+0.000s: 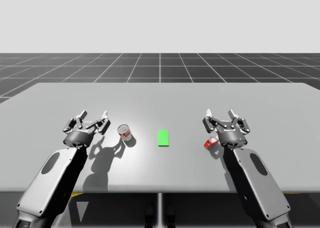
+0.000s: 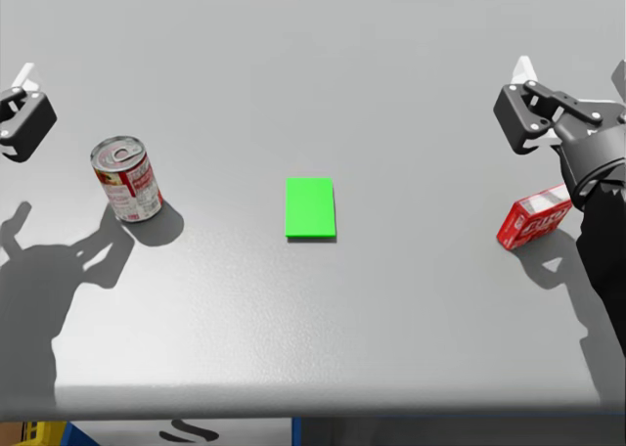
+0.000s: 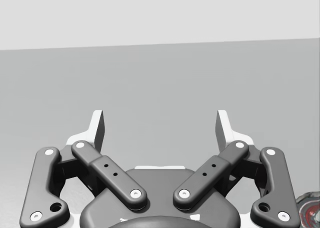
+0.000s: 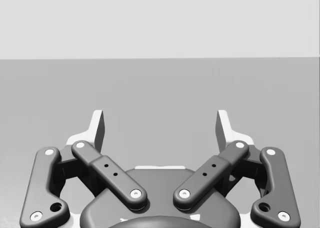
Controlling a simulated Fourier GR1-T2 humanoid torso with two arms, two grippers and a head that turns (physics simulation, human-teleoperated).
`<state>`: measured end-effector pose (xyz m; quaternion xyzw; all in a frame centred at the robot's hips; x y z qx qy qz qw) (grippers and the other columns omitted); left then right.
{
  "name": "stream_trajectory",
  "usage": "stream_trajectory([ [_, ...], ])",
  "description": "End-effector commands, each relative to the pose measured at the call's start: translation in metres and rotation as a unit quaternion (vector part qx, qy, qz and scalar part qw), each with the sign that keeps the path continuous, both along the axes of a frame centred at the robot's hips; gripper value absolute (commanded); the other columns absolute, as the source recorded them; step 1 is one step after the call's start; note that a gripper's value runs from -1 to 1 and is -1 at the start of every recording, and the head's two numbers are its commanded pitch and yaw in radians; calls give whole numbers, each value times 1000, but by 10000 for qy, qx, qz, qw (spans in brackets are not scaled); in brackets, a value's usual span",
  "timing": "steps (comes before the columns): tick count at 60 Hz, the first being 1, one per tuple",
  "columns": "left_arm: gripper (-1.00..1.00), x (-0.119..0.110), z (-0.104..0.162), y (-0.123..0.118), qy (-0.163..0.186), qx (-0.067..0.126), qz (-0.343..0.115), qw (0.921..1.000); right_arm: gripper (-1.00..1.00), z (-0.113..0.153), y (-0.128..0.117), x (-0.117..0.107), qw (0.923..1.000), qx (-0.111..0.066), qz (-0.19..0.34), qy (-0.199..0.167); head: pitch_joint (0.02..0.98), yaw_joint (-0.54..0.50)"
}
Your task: Look at the card. If it is red, pick the object on the left. If it is green, pick the object on the right.
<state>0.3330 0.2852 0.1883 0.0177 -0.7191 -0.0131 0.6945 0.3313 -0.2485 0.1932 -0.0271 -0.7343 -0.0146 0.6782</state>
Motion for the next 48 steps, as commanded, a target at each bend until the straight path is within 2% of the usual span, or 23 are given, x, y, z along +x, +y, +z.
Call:
stream_trajectory([
  [1,-1000,0,1,0,-14,-13,-2,10000,-1000,0,0,0,10000,-2,-7,0,867,-35],
  [10,-1000,0,1,0,-14,-13,-2,10000,-1000,0,0,0,10000,-1,-5,-1,860,-57],
  [37,-1000,0,0,-1,-9,-30,2,10000,-1000,1,-2,0,10000,10,-15,-12,894,-303],
  [48,-1000,0,0,-1,-8,-30,2,10000,-1000,2,-3,0,10000,20,-18,-25,894,-364],
])
